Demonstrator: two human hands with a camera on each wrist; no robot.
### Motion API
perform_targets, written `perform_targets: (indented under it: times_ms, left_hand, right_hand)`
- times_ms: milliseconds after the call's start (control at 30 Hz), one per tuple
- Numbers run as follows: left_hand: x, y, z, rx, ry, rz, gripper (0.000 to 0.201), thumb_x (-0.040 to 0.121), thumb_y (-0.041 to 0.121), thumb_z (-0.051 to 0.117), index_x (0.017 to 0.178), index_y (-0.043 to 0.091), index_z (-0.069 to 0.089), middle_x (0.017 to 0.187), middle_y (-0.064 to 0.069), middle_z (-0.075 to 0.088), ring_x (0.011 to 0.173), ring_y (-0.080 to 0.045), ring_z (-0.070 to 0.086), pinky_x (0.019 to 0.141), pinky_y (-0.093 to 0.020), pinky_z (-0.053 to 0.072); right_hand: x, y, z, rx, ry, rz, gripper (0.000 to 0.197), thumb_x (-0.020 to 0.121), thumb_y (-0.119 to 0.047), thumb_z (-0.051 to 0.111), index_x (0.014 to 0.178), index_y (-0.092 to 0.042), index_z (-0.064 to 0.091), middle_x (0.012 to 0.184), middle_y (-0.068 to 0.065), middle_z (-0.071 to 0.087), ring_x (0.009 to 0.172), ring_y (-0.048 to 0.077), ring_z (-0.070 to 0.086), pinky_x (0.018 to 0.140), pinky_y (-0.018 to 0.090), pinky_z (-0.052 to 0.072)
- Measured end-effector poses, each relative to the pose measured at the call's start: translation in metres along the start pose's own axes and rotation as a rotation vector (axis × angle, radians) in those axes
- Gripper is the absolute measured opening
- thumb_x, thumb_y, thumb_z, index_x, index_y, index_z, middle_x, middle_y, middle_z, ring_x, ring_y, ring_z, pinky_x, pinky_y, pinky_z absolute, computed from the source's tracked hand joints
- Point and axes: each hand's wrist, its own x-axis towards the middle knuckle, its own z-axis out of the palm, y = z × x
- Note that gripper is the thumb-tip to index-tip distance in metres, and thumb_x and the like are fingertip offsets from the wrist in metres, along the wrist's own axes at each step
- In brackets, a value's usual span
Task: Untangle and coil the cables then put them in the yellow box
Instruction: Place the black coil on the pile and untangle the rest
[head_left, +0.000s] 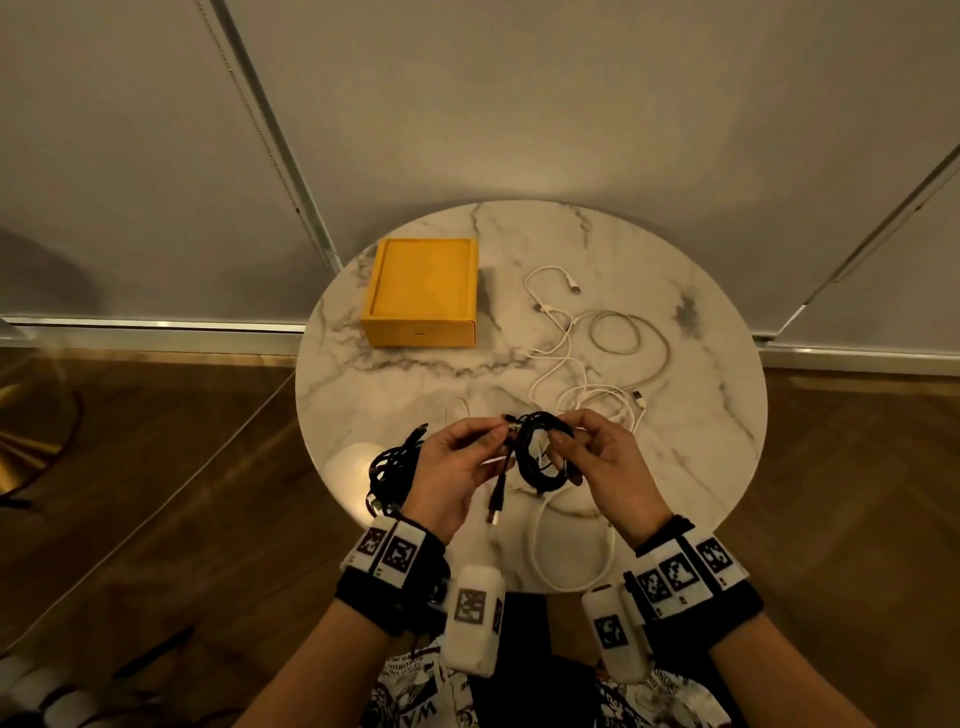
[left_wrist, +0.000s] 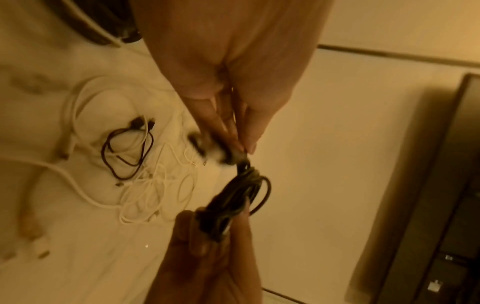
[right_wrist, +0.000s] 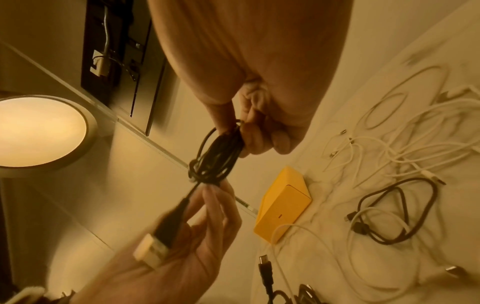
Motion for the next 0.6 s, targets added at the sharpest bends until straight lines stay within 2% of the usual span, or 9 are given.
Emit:
perform_targets:
  times_ms: [133, 233, 333, 367, 433, 500, 600]
  left_hand:
    - [-0.002, -0.009, -0.006, -0.017, 0.119, 0.074, 0.009, 0.084, -0.004, 0.064, 0.083, 0.003, 0.068, 0.072, -0.008, 0.071, 0.064, -0.015, 0.067, 0.067, -0.026, 0.058]
    - [-0.002, -0.011, -0.008, 0.055, 0.191, 0.153, 0.005, 0.082, -0.001, 0.068, 0.083, 0.003, 0.07, 0.075, -0.012, 0.071, 0.066, -0.018, 0.066, 0.065, -0.026, 0.056]
    - [-0.001, -0.001, -0.011, 0.002, 0.2, 0.163, 0.007, 0.084, -0.005, 0.065, 0.083, 0.001, 0.068, 0.07, -0.007, 0.07, 0.064, -0.015, 0.066, 0.063, -0.025, 0.056]
    - [-0.002, 0.004, -0.014, 0.003, 0.179, 0.156, 0.006, 0.085, -0.005, 0.063, 0.084, 0.001, 0.066, 0.068, -0.005, 0.07, 0.063, -0.013, 0.065, 0.061, -0.024, 0.057]
    - [-0.005, 0.011, -0.019, 0.152, 0.073, 0.136, 0.006, 0.089, 0.004, 0.063, 0.09, 0.002, 0.068, 0.069, -0.002, 0.068, 0.063, -0.011, 0.063, 0.062, -0.027, 0.058]
    - [-0.008, 0.011, -0.017, 0.336, -0.039, 0.087, 0.016, 0.093, 0.018, 0.06, 0.098, 0.007, 0.071, 0.078, -0.001, 0.069, 0.071, -0.013, 0.064, 0.065, -0.03, 0.058]
    - [-0.007, 0.009, -0.01, 0.382, -0.132, -0.083, 0.027, 0.098, 0.029, 0.051, 0.102, 0.012, 0.071, 0.091, -0.003, 0.072, 0.082, -0.016, 0.067, 0.071, -0.034, 0.057]
  right_hand:
    - [-0.005, 0.001, -0.002, 0.141, -0.093, 0.038, 0.004, 0.091, 0.001, 0.053, 0.091, -0.001, 0.057, 0.054, 0.001, 0.055, 0.046, 0.006, 0.043, 0.045, 0.014, 0.032]
    - [-0.009, 0.001, -0.004, 0.174, -0.145, 0.049, 0.003, 0.089, -0.003, 0.058, 0.09, -0.001, 0.059, 0.058, 0.006, 0.056, 0.047, 0.006, 0.044, 0.044, 0.014, 0.033]
    - [-0.011, 0.001, -0.009, 0.193, -0.133, 0.104, 0.008, 0.085, -0.011, 0.063, 0.09, -0.006, 0.065, 0.058, 0.003, 0.053, 0.048, 0.007, 0.039, 0.045, 0.014, 0.026]
    - [-0.012, 0.001, -0.012, 0.194, -0.1, 0.119, 0.008, 0.086, -0.01, 0.062, 0.092, -0.007, 0.065, 0.057, 0.001, 0.052, 0.05, 0.009, 0.036, 0.045, 0.016, 0.024]
    - [-0.012, 0.002, -0.019, 0.172, -0.051, 0.123, 0.01, 0.091, -0.004, 0.054, 0.093, -0.005, 0.064, 0.057, 0.001, 0.05, 0.054, 0.014, 0.032, 0.045, 0.018, 0.021]
    - [-0.01, 0.0, -0.022, 0.125, -0.069, 0.126, 0.013, 0.093, -0.002, 0.049, 0.095, -0.004, 0.063, 0.057, 0.001, 0.05, 0.054, 0.016, 0.031, 0.047, 0.02, 0.021]
    - [-0.007, -0.004, -0.019, 0.121, -0.106, 0.151, 0.013, 0.093, 0.0, 0.05, 0.1, 0.0, 0.061, 0.058, 0.001, 0.05, 0.053, 0.008, 0.044, 0.052, 0.016, 0.032]
